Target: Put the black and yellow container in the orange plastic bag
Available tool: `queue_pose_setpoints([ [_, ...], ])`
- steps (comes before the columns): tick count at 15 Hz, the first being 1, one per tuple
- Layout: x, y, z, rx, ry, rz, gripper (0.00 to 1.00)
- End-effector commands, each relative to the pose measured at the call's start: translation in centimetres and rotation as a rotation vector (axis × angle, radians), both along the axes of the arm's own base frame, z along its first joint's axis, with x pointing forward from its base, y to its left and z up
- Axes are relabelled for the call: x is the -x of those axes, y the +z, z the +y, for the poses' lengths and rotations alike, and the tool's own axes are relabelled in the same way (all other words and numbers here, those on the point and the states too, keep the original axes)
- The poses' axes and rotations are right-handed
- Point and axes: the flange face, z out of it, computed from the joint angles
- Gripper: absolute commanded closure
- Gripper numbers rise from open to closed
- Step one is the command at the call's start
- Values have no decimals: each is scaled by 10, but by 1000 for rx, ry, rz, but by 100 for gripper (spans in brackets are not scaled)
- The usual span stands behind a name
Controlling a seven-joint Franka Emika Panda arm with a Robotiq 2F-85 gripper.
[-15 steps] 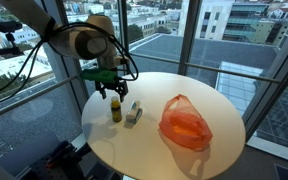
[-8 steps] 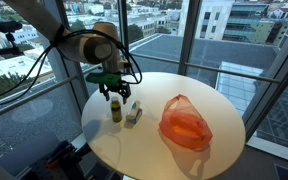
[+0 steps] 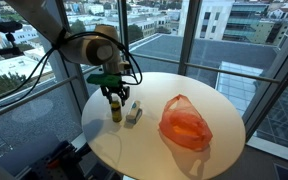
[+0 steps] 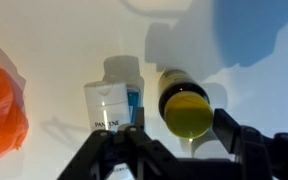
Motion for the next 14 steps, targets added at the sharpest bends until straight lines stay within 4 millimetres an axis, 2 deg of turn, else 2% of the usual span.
queue_pose_setpoints([
  [1,1,5,-1,23,-14,-7,33],
  [2,2,5,-1,24,-17,-4,50],
  [3,2,5,-1,25,-17,-2,52],
  [6,5,7,-1,27,-15,2,76],
  [7,6,9,-1,27,-15,-1,80],
  [10,4,23,-3,19,-19,-18,80],
  [14,-4,61,-7,-3,-34,-60,80],
])
